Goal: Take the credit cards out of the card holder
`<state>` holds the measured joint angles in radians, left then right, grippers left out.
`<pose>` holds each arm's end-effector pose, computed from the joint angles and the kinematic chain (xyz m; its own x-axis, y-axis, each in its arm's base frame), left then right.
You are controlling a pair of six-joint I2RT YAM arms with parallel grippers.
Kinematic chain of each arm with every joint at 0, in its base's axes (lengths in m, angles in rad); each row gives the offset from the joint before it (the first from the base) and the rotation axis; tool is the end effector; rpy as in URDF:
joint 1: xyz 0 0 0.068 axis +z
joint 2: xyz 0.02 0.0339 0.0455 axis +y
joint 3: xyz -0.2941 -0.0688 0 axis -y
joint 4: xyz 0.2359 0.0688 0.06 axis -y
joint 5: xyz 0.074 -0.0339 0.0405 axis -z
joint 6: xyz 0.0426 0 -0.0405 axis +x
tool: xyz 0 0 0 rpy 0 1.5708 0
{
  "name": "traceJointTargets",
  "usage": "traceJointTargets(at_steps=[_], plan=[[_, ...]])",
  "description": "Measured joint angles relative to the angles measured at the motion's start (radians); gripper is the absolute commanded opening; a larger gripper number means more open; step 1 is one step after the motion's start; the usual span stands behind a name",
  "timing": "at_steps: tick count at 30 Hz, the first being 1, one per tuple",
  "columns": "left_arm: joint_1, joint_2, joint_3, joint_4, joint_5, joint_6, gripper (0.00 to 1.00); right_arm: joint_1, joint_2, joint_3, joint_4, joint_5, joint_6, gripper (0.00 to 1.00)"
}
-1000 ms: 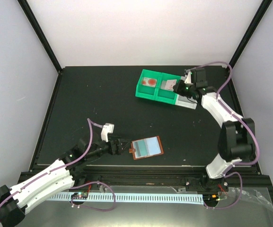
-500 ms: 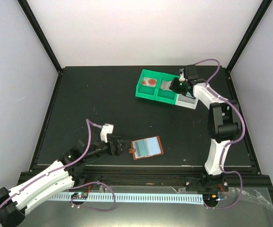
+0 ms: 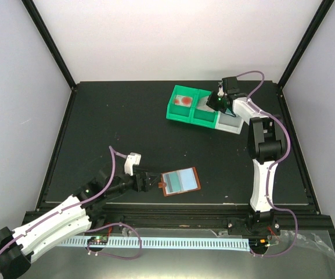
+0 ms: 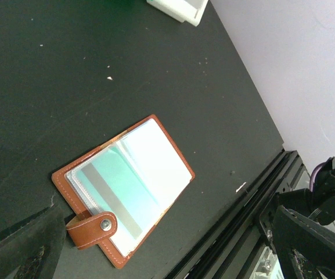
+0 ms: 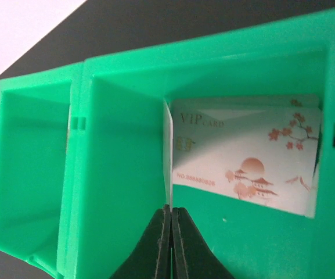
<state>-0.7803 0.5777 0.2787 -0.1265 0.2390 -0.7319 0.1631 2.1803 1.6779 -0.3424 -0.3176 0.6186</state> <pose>0.0795 -0.0929 0.2143 -0.7774 -0.1441 -0.6123 0.4264 0.5949 -0.6814 0.4912 0.0943 0.2080 -0.8093 0.4251 -0.4054 0.1356 0.8067 0.5752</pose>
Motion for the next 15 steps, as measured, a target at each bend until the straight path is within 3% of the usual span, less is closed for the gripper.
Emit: traceJointTargets(at_steps=[6,15], plan=[[0.0,0.029,0.009,-0.001,0.002,-0.002,0.99,-0.007,0.019,0.046,-0.014,0.0,0.002,0.31],[0.0,0.034,0.015,0.003,0.054,-0.009,0.99,-0.054,-0.002,0.042,-0.01,-0.031,0.018,0.45]])
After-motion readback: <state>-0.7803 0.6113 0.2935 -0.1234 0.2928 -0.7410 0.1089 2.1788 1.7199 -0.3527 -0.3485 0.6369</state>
